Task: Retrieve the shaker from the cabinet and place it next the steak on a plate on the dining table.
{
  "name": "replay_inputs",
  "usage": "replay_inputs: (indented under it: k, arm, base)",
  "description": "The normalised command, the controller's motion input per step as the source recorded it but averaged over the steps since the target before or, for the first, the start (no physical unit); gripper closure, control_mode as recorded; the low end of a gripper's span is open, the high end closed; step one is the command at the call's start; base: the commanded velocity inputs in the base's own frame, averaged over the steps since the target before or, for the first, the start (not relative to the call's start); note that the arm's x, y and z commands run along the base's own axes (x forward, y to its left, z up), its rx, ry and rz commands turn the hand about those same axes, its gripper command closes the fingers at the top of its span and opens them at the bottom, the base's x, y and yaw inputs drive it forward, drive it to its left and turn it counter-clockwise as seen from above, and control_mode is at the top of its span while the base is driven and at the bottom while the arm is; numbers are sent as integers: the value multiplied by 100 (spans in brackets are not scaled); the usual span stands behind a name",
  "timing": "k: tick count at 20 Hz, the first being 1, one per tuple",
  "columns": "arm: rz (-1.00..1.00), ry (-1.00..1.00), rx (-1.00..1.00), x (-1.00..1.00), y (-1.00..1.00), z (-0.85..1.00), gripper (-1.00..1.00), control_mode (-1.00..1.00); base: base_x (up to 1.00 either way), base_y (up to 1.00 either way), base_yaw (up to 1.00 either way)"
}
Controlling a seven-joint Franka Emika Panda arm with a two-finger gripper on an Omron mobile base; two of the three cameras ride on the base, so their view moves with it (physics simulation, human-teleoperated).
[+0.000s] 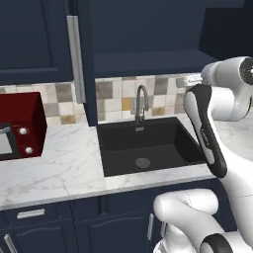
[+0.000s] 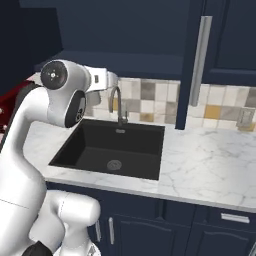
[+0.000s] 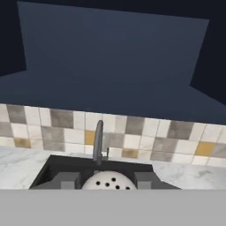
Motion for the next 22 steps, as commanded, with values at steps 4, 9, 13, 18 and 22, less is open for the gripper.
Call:
replay_inputs:
  k: [4,9,13,18,22]
  arm:
    - [0,0,0,0,0,0,100,100]
    - [0,0,0,0,0,0,100,100]
    - [0,0,0,0,0,0,100,100]
    - [0,0,0,0,0,0,100,100]
    - [0,0,0,0,0,0,100,100]
  base:
    - [-82,0,0]
    - [-63,0,5]
    - [-26,0,24]
    - [-5,-2,41]
    - [-6,-9,53]
